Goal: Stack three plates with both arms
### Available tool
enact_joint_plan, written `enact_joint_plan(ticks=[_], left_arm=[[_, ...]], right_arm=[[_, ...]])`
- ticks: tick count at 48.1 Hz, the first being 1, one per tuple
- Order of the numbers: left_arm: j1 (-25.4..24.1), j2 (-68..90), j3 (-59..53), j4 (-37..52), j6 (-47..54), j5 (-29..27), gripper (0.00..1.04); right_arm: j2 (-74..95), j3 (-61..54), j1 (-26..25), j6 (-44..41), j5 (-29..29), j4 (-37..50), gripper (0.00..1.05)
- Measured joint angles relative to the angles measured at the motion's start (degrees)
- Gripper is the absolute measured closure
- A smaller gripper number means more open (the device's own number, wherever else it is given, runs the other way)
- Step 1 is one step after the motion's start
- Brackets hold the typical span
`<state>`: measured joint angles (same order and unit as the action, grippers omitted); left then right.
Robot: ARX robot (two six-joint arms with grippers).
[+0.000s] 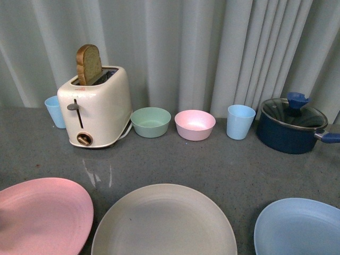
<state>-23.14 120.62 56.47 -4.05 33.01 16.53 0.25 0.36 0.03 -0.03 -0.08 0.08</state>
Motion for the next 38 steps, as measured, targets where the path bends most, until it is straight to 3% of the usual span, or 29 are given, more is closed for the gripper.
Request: enact_joint_plan(ticks=[22,38], left_arm=[[-1.4,0.0,1.9,-2.2,-0.3,1.0,0.98],[-8.3,-2.8,11.2,-13.3,1.4,0.7,1.01]], right_arm=[[0.0,0.0,0.0,0.0,0.0,0.0,0.07],[0.0,0.0,0.0,0.0,0.0,0.0,0.07]])
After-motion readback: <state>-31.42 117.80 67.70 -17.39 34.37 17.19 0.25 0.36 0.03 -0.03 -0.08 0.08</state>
